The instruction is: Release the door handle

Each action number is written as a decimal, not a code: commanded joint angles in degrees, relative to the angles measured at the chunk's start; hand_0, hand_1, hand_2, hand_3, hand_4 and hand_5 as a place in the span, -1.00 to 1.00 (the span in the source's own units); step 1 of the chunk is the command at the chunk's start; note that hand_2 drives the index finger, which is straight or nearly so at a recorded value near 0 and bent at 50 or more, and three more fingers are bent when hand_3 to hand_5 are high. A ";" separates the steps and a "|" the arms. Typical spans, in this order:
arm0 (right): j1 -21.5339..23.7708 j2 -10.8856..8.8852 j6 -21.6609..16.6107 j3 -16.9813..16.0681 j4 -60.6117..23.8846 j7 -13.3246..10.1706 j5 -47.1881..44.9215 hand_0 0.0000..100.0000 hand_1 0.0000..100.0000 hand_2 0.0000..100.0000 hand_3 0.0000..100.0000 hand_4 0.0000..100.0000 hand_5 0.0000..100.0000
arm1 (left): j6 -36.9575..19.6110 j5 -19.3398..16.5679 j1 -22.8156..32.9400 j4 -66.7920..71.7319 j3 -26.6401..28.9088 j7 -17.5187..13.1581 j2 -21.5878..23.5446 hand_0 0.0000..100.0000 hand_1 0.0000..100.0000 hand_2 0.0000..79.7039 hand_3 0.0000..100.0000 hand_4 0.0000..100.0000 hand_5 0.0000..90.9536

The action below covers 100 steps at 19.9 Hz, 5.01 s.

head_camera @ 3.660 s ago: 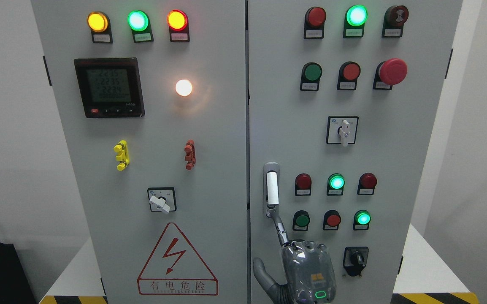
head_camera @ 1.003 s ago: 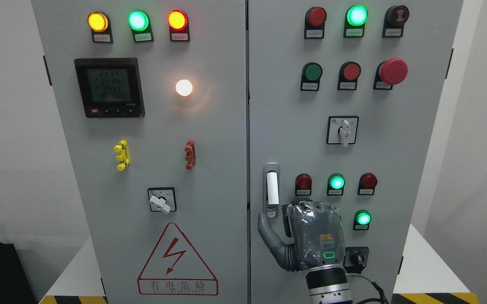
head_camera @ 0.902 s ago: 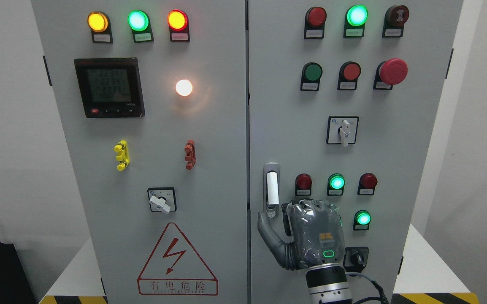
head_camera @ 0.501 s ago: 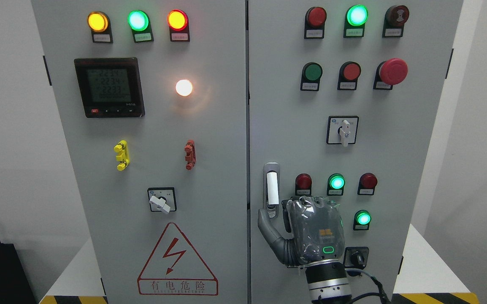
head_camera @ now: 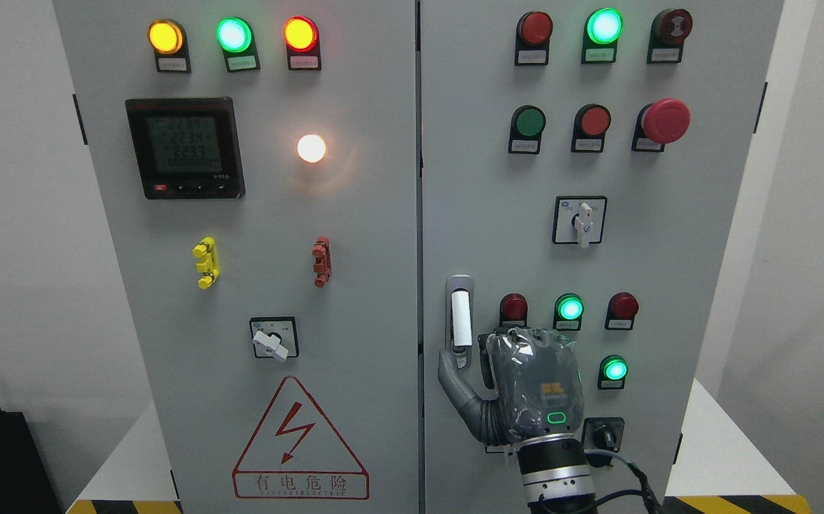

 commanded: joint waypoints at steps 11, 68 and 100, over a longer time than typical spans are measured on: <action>-0.10 0.81 0.03 -0.47 0.31 -1.44 -0.14 0.09 -0.51 1.00 1.00 0.88 0.91 | -0.01 0.00 0.01 1.14 -0.79 -0.04 0.07 -0.76 -0.22 -1.00 -1.00 -1.00 -1.00; 0.52 0.90 -0.06 -3.28 0.40 -4.95 -0.23 0.12 -0.34 1.00 1.00 0.87 0.93 | -0.01 0.00 0.01 1.14 -0.79 -0.04 -0.02 -0.76 -0.22 -1.00 -1.00 -1.00 -1.00; 0.34 0.46 -0.23 -4.42 -0.13 -5.74 -0.23 0.15 -0.37 1.00 1.00 0.87 0.92 | -0.01 0.00 0.01 1.14 -0.79 -0.04 -0.02 -0.76 -0.22 -1.00 -1.00 -1.00 -1.00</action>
